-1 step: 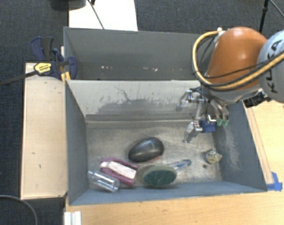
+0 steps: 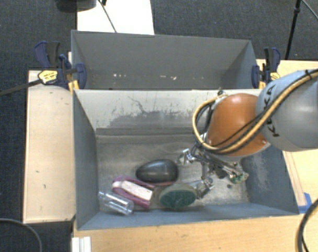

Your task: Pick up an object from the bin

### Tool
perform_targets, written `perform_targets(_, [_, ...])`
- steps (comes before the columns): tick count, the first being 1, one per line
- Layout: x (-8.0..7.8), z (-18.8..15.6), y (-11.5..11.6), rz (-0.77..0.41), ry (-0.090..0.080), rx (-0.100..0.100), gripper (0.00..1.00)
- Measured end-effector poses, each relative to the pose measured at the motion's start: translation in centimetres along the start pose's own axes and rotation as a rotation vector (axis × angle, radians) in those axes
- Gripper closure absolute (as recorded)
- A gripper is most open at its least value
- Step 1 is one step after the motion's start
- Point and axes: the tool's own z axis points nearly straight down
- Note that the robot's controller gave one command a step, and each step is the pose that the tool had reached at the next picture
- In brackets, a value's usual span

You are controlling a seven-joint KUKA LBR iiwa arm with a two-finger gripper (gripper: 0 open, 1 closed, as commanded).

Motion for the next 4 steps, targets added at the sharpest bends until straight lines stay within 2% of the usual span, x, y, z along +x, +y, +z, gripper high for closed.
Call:
perform_targets(1, [-4.7, -5.3, 7.3, -0.108, -0.004, -0.001, 0.0])
perform_targets(2, [-8.7, -3.4, 9.9, -0.239, -0.007, 0.006, 0.0])
perform_targets(3, [-11.7, -2.8, 13.4, -0.644, -0.011, 0.011, 0.0])
perform_targets(4, [-11.7, -2.5, 14.3, -1.086, -0.022, 0.009, 0.0])
